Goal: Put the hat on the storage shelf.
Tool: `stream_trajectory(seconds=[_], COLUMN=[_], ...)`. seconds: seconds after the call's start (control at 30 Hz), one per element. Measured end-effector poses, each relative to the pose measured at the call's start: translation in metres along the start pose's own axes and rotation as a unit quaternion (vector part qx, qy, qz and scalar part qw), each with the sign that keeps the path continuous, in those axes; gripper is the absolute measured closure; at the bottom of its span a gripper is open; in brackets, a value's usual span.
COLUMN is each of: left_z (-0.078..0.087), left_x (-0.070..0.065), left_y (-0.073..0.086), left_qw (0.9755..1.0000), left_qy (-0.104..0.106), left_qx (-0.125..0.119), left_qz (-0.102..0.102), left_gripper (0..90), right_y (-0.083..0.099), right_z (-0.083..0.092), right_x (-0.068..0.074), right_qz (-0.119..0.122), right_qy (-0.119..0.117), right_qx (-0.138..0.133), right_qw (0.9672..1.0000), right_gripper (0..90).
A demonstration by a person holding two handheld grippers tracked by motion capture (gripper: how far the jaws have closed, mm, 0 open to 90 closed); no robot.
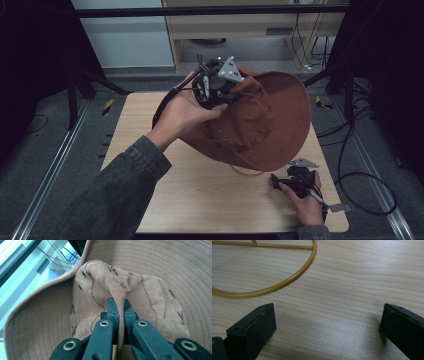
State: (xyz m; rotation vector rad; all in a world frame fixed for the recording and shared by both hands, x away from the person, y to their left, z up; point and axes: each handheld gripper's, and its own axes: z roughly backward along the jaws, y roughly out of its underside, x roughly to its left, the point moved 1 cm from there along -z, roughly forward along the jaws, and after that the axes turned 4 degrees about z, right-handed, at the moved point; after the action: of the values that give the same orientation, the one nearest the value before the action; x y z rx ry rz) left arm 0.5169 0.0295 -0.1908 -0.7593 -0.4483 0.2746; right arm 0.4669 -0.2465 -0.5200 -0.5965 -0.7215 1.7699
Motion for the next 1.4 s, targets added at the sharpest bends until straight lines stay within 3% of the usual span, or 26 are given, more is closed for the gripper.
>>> stream_trajectory(seconds=[0.3, 0.7, 1.4], left_z=[-0.018, -0.044, -0.058], left_x=[0.000, 0.001, 0.001], left_y=[-0.013, -0.013, -0.017], left_qw=[1.0000, 0.9997, 0.9996], left_qy=[0.005, 0.016, 0.017], left_qx=[0.001, 0.014, 0.019], left_qz=[0.001, 0.008, 0.009], left_gripper=[88.6, 88.6, 88.5], right_y=[0.000, 0.000, 0.000], right_z=[0.000, 0.000, 0.000], right_x=[0.000, 0.000, -0.001], right_qz=[0.000, 0.001, 0.009], right_qy=[0.000, 0.001, 0.003], right_qx=[0.000, 0.000, -0.003], right_qw=[1.0000, 1.0000, 0.9999], right_gripper=[0.6, 0.6, 0.6])
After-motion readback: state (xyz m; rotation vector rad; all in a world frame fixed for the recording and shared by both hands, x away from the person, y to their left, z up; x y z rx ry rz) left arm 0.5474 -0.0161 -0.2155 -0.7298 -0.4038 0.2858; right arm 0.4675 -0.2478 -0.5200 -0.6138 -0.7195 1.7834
